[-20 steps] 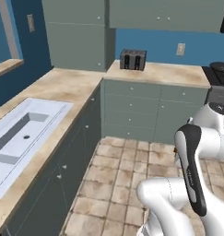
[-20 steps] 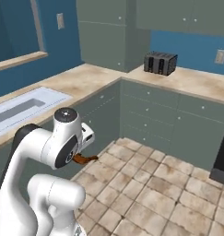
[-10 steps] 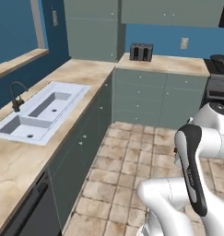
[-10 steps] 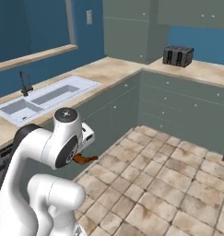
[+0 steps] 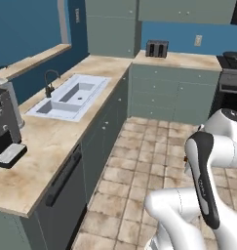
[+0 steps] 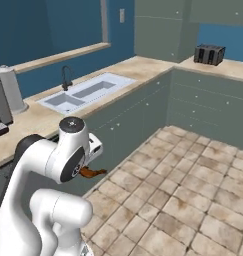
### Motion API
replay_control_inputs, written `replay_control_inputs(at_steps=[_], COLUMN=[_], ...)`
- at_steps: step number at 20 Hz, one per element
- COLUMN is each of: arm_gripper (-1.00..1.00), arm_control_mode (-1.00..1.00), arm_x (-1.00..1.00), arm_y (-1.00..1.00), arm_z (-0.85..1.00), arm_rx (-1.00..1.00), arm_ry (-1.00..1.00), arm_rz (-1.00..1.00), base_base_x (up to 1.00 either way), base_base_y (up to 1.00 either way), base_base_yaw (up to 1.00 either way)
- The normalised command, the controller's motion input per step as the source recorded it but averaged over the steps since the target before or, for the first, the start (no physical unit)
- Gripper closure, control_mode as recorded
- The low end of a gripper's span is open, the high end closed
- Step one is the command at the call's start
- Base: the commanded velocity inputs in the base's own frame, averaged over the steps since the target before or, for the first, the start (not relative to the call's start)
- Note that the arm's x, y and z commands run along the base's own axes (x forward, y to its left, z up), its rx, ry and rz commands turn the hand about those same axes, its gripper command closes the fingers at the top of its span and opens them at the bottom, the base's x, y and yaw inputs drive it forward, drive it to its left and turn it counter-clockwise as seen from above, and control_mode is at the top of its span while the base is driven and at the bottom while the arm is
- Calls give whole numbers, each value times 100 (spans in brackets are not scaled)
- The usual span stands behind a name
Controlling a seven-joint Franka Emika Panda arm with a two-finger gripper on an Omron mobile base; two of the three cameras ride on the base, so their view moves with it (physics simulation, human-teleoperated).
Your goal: Take the chicken drumsticks from the pan and place one on each plate on the dining counter.
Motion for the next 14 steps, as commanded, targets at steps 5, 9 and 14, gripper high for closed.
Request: replay_control_inputs(at_steps=[5, 9, 14], arm_gripper=[100, 100, 100], arm_control_mode=[100, 100, 100], arm_x=[0, 0, 0], arm_y=[0, 0, 0], arm_z=[0, 0, 0], arm_rx=[0, 0, 0], arm_ry=[0, 0, 0], arm_rz=[0, 0, 0], base_base_x=[-100, -100, -100], base_base_y=[99, 100, 100], base_base_yaw=[0, 0, 0])
